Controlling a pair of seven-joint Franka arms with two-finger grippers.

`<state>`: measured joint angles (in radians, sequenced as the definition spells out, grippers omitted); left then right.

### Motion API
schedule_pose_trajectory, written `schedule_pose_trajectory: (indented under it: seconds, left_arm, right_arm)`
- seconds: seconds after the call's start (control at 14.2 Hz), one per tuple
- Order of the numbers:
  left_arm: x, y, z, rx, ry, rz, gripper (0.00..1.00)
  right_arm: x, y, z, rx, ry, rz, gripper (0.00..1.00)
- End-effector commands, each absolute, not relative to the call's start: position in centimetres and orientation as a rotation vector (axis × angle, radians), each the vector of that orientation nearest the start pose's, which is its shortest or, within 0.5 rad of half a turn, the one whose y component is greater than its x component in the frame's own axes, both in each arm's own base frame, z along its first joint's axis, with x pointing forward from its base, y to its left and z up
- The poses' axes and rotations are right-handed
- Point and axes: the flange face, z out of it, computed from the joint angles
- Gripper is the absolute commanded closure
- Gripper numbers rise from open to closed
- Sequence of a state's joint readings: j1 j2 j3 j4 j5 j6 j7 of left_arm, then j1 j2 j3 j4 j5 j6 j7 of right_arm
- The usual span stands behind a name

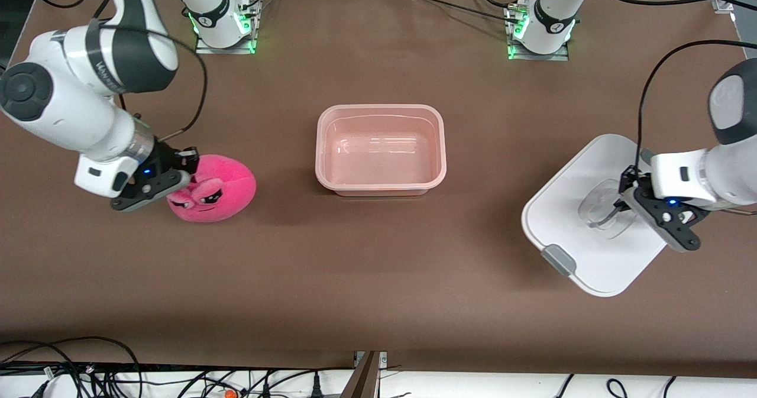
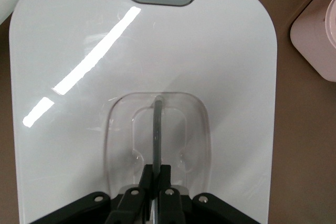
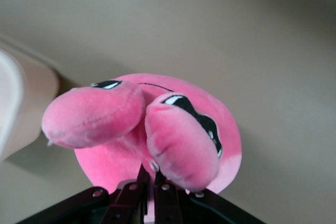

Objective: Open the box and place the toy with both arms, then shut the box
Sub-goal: 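Carry the pink toy over the open pink box with the right gripper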

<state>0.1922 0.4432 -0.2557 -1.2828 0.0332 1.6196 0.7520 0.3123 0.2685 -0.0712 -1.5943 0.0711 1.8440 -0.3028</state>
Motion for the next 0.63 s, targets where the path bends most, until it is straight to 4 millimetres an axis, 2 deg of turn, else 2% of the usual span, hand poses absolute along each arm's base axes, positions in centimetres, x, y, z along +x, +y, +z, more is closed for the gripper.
schedule_pose_trajectory:
  seconds: [0.0, 0.14, 0.35, 0.56]
  left_arm:
    - [66.6, 2.1, 51.7, -3.007, 1.239, 0.124, 1.0]
    - [66.5, 3.1, 51.7, -3.021, 1.213, 0.129, 1.0]
    - [66.4, 4.0, 51.7, -3.024, 1.222, 0.128, 1.0]
    - [66.4, 3.8, 51.7, -3.023, 1.232, 0.126, 1.0]
  right_arm:
    - [62.1, 23.2, 47.5, -2.971, -0.98, 0.073, 1.0]
    - [61.1, 27.5, 48.3, -2.942, -1.077, 0.05, 1.0]
    - [58.1, 34.5, 48.8, -2.89, -1.227, 0.097, 1.0]
    - [54.8, 41.4, 49.5, -2.899, -1.408, 0.103, 1.0]
